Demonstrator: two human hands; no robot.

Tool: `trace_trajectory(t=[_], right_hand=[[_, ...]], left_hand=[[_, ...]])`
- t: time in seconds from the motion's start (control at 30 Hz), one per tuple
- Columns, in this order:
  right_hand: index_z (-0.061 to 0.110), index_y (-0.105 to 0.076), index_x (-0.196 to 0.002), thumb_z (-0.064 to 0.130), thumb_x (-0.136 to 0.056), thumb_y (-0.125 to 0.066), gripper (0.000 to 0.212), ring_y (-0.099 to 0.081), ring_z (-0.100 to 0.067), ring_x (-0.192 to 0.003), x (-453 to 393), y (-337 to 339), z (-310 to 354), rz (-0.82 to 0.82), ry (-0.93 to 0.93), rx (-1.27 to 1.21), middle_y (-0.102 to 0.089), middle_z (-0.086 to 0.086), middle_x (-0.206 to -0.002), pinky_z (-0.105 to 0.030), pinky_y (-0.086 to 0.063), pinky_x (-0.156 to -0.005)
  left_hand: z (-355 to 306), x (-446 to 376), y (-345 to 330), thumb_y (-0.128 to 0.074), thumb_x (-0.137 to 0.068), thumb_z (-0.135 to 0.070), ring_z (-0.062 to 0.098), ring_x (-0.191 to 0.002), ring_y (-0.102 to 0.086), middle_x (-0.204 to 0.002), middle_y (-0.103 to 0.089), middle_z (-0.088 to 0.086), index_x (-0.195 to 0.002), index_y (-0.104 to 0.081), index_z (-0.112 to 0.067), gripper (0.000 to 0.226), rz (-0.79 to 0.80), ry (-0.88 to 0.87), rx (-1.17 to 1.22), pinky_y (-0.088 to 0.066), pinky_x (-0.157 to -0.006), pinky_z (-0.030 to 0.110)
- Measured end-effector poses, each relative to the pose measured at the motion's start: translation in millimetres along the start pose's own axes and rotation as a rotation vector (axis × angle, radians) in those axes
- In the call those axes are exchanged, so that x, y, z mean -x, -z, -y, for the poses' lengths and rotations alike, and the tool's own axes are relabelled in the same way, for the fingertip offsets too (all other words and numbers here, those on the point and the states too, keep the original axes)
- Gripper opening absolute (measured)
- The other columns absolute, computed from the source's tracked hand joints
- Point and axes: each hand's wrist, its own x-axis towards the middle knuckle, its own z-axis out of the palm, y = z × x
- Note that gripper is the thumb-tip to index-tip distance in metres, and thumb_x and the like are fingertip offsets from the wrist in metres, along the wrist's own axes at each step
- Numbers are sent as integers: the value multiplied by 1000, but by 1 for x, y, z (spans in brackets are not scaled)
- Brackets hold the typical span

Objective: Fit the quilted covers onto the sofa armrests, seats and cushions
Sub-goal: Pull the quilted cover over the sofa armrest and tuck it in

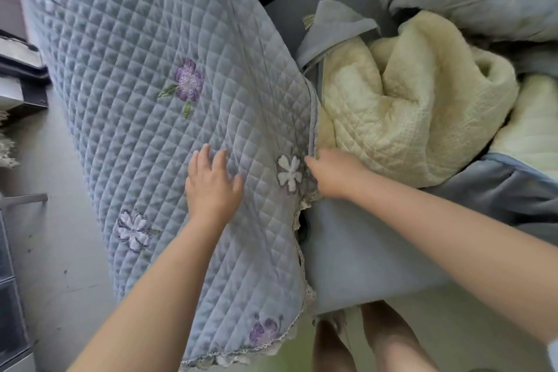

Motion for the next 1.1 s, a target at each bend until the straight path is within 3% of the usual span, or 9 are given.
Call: trace_trajectory(t=[0.13,0.2,0.37,0.5,0.7,0.77,0.83,0.97,1.1], right_hand=[[6,-57,-109,13,-92,-42,24,-56,-27,-102,-32,30,6,12,31,-16,-57,-10,-105,-24,-34,-54],[1,-60,-101,11,-90,-40,25,-57,-32,-97,-47,43,0,-272,28,-200,-56,-11,-89,-27,-37,-56],[2,-46,-128,23,-92,-50,42,-42,-30,-117,-96,89,-12,-660,-90,-560,-47,-17,-124,-32,-33,-94],[-2,-58,-116,18,-96,-33,38,-50,-30,-114,-144,133,-21,-815,-275,-875,-57,-18,-122,-23,-32,-83],[-2,-63,-99,17,-94,-48,25,-60,-25,-84,-186,153,-31,-79,-316,-1327,-66,-13,-89,-28,-47,-70],[2,-67,-64,23,-97,-42,46,-60,-21,-64,-196,154,-31,143,-300,-1355,-65,-9,-61,-21,-49,-57],[8,-61,-43,18,-97,-41,58,-50,-19,-55,-207,151,-34,147,-357,-1437,-54,-10,-56,-17,-46,-45],[4,-63,-81,13,-94,-47,23,-60,-19,-66,-209,157,-31,101,-259,-1683,-62,-11,-78,-30,-50,-66],[13,-55,-67,-1,-87,-52,24,-55,3,-44,-184,183,-46,-609,-288,-1862,-61,11,-46,-14,-47,-49]], left_hand=[[-7,-29,19,-41,-94,-40,20,-144,5,-156,0,4,-146,-15,-18,62,-23,-62,-31,-5,-116,35],[-8,-47,27,-41,-94,-40,20,-144,5,-157,1,4,-146,-14,-17,63,-51,-77,-24,-5,-116,35],[2,-104,52,-45,-89,-49,20,-144,8,-156,4,4,-147,-11,-19,74,-108,-51,10,-4,-116,40],[12,-145,65,-38,-88,-56,20,-143,17,-156,12,2,-147,-5,-25,74,-73,-100,-73,5,-113,52],[-1,-226,102,-21,-94,-50,20,-141,22,-155,18,-1,-148,2,-23,64,-213,-129,-94,9,-108,61],[-1,-255,105,-16,-92,-55,22,-141,23,-154,20,-2,-147,6,-22,68,-272,-143,-173,11,-106,64],[1,-265,101,-8,-83,-61,23,-142,19,-156,14,-2,-148,2,-22,76,-357,-174,-200,13,-106,63],[2,-266,98,-2,-70,-60,23,-144,9,-157,1,-1,-147,-13,-22,87,-412,-190,-170,15,-106,60],[3,-266,99,-4,-70,-60,23,-144,9,-157,0,-1,-147,-15,-22,87,-405,-170,-165,14,-106,59]])
